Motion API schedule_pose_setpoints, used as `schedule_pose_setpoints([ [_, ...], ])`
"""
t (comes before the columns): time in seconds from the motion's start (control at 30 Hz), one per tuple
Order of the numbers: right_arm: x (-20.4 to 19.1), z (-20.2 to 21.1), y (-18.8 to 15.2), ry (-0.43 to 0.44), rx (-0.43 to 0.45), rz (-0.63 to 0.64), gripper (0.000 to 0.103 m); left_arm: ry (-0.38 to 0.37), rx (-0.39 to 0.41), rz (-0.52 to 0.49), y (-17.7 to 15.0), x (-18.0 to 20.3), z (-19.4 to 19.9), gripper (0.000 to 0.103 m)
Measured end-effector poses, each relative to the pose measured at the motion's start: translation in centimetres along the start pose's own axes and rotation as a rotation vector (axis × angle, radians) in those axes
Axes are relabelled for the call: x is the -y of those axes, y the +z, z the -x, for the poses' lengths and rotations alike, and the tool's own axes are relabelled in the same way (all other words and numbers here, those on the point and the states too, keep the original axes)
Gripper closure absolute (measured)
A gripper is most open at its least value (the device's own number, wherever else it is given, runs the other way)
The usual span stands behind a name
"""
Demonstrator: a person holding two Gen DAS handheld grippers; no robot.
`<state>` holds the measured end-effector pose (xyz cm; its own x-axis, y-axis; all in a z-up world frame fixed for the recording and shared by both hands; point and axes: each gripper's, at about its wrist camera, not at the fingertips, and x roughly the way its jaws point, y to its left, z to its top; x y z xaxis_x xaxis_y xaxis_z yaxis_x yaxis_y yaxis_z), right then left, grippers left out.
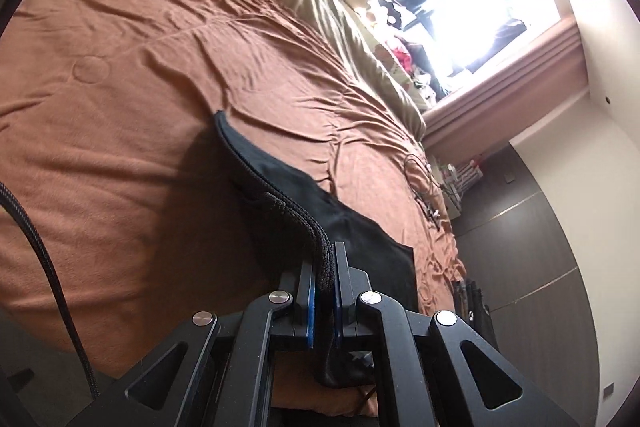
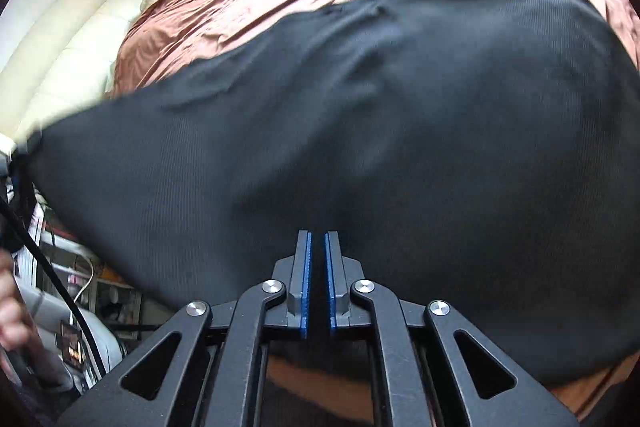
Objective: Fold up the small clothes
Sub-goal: 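Lift the shirt edge with both grippers and fold it over the rest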
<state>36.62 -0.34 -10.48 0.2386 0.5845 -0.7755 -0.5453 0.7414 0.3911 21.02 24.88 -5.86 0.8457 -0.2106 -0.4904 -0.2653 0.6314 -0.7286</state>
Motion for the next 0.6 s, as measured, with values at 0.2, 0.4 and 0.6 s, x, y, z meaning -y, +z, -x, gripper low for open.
schedule_pose_setpoints([
  [0.2, 1.0, 1.5, -1.6, 0.037, 0.035, -0.055, 0.102, -0.014, -0.013, -0.054, 0.1, 3.2, -0.4, 0.097],
  [0.4, 1.5, 1.7, -2.9, 0.083, 0.02, -0.065, 0.102, -0.041, -0.033, -0.113, 0.0, 7.3, -1.4, 0.097],
  [0.6, 3.3, 4.6, -2.7, 0.062, 0.045, -0.084, 0.101, -0.077, -0.071, -0.181, -1.0, 11.8, -3.2, 0.097],
])
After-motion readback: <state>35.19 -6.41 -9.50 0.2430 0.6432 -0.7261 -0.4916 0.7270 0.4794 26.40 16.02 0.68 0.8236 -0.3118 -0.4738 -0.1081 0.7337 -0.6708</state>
